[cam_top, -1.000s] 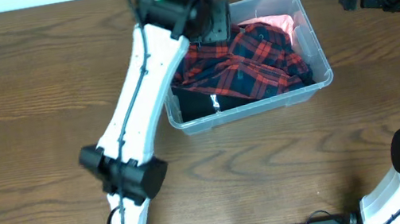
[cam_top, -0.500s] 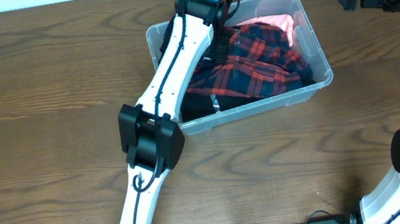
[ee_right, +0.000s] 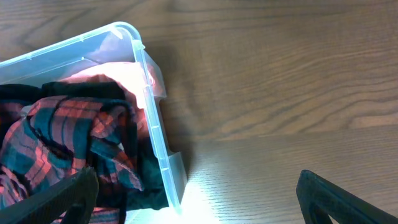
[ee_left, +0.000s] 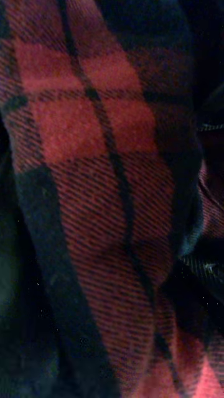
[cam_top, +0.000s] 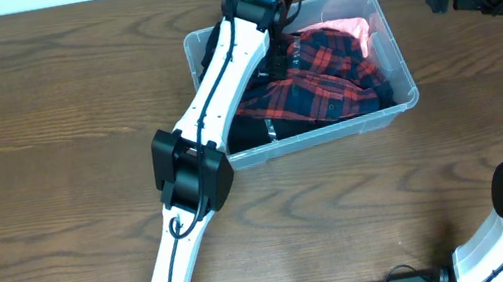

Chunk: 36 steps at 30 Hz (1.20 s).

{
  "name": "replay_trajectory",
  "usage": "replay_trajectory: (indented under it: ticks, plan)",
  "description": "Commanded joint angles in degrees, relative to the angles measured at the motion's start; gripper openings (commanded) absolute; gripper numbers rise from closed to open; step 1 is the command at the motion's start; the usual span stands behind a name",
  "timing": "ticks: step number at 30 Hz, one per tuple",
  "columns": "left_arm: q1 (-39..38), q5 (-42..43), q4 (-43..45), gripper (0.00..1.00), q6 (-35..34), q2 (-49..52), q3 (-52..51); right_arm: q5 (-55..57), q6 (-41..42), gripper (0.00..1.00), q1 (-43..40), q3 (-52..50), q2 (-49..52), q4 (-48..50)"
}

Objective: Pack container

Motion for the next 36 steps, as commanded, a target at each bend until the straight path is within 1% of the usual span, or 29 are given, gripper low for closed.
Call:
replay_trajectory:
  ticks: [1, 2, 4, 6, 7, 8, 15, 19, 21, 23, 24, 25, 33, 36]
  plan:
    - [0.4, 0.1, -1.7, 0.68, -1.4, -1.4, -2.3, 0.2, -1.1, 0.99, 0.1, 0.0, 0.0, 0.0]
    - [0.4, 0.0, -1.7, 0.69, -1.4, -3.5, -2.3, 0.2, -1.1, 0.99, 0.1, 0.0, 0.0, 0.0]
    - [0.5, -0.2, -1.6, 0.74, -1.3, -7.9, -2.3, 0.2, -1.1, 0.99, 0.1, 0.0, 0.0, 0.0]
    - [0.5, -1.0, -1.7, 0.84, -1.4, -12.5, -2.3, 0.2, -1.1, 0.99, 0.1, 0.0, 0.0, 0.0]
    - [0.5, -1.6, -1.8, 0.94, -1.4, -14.6, -2.3, 0.2, -1.1, 0.99, 0.1, 0.0, 0.0, 0.0]
    - [0.5, -1.7, -2.0, 0.97, -1.3, -16.5, -2.3, 0.2, -1.1, 0.99, 0.1, 0.0, 0.0, 0.0]
    - [0.5, -1.6, -3.1, 0.98, -1.4, -28.9, -2.3, 0.2, -1.1, 0.99, 0.1, 0.0, 0.0, 0.0]
    - [0.5, -1.6, -3.6, 0.98, -1.4, -32.8, -2.3, 0.2, -1.1, 0.99, 0.1, 0.0, 0.0, 0.0]
    - [0.5, -1.8, -6.3, 0.98, -0.3, -34.5, -2.3, 0.2, -1.1, 0.99, 0.1, 0.0, 0.0, 0.0]
    - [0.5, -1.9, -12.2, 0.98, -0.3, -35.8, -2.3, 0.2, -1.1, 0.99, 0.1, 0.0, 0.0, 0.0]
    - [0.8, -3.3, -14.8, 0.98, -0.9, -36.6, -2.3, 0.2, -1.1, 0.99, 0.1, 0.0, 0.0, 0.0]
    - [1.0, -4.7, -15.4, 0.98, -2.0, -37.3, -2.4, 0.2, -1.1, 0.99, 0.1, 0.0, 0.0, 0.0]
    - [5.7, -9.2, -15.4, 0.98, -1.6, -45.9, -2.4, 0.2, -1.1, 0.99, 0.1, 0.0, 0.0, 0.0]
    - [8.9, -10.8, -14.8, 0.98, -1.3, -49.1, -2.4, 0.2, -1.1, 0.99, 0.1, 0.0, 0.0, 0.0]
